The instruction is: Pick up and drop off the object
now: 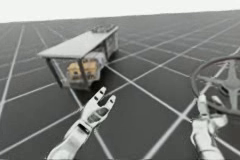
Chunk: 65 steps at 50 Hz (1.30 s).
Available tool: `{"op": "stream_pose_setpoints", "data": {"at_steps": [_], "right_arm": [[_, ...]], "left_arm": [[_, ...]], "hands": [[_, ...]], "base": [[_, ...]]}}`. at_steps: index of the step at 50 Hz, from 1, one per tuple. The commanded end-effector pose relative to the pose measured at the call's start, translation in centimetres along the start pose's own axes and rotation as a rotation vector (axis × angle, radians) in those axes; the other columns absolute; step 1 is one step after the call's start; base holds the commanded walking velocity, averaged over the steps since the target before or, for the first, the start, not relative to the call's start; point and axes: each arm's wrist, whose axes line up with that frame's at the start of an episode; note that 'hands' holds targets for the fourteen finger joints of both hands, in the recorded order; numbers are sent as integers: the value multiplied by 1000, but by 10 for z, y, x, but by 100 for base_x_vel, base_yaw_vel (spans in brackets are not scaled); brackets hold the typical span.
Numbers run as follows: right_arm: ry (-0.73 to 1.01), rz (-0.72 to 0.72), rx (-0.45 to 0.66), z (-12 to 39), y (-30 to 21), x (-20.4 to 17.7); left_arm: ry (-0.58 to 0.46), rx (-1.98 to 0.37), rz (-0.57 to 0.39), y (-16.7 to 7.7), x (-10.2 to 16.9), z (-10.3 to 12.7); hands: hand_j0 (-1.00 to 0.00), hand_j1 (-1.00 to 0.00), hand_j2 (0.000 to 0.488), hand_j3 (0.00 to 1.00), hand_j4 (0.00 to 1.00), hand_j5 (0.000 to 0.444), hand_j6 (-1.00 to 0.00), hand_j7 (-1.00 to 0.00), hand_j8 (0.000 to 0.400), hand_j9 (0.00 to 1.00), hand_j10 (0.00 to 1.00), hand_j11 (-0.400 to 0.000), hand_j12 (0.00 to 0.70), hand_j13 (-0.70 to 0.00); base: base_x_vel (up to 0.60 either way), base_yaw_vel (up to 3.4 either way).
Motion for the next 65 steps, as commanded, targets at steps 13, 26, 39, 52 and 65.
{"op": "stream_pose_setpoints", "data": {"at_steps": [13,26,39,52,65], "right_arm": [[-26,47,13,7,11,-3],[-26,47,13,7,11,-3],[-26,47,13,7,11,-3],[-26,47,13,7,11,-3],[-26,47,13,7,11,-3]], "left_arm": [[-6,-6,-5,0,-2,1],[-6,-6,-5,0,-2,1],[-6,-6,-5,0,-2,1],[-6,-6,-5,0,-2,1],[-6,-6,-5,0,-2,1]], "hands": [[0,0,0,1000,1000,0,0,0,0,1000,1000,-400,0,-700],[0,0,0,1000,1000,0,0,0,0,1000,1000,-400,0,-700],[0,0,0,1000,1000,0,0,0,0,1000,1000,-400,0,-700],[0,0,0,1000,1000,0,0,0,0,1000,1000,-400,0,-700],[0,0,0,1000,1000,0,0,0,0,1000,1000,-400,0,-700]], "base": [[58,4],[58,4],[58,4],[58,4],[57,5]]}}
